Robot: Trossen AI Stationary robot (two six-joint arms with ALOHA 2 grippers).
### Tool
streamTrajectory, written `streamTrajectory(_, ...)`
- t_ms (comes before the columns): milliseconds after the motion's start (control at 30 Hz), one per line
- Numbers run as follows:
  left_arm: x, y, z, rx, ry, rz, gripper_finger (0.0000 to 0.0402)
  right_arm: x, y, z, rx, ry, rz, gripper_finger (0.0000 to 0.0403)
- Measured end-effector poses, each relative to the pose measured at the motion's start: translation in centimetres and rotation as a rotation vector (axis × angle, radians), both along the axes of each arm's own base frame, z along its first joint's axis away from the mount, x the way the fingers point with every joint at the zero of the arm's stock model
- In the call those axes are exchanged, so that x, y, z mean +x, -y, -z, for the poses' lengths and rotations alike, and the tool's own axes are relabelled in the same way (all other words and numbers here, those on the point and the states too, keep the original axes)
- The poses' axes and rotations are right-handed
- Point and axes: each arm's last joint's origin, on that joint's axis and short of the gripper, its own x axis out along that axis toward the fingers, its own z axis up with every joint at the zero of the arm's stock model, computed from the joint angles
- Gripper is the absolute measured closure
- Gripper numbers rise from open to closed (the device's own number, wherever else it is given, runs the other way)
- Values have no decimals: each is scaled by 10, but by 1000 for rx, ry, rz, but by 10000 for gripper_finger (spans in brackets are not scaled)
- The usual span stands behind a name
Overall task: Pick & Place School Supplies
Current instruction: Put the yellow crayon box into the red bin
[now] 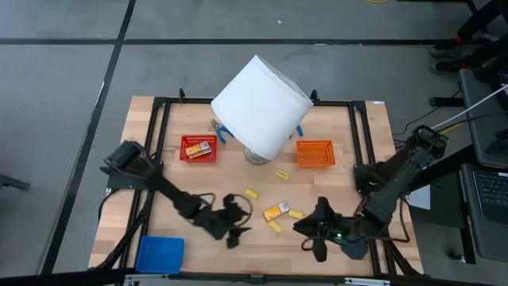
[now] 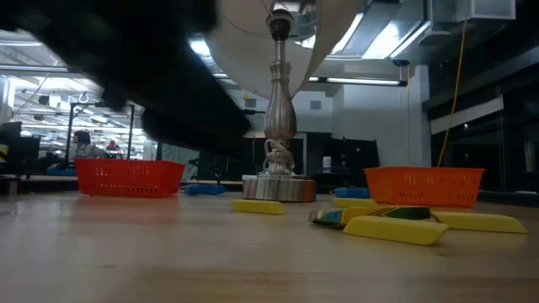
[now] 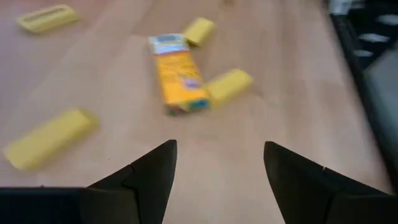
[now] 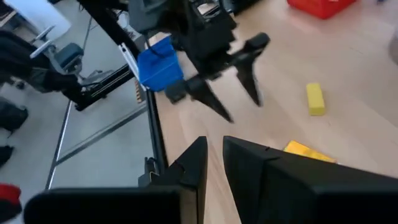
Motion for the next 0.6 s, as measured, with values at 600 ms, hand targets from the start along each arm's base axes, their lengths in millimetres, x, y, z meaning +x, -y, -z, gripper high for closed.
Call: streamTrajectory(600, 81, -18, 23, 25, -98, -86, 164, -30, -16, 5, 38, 1, 31, 348)
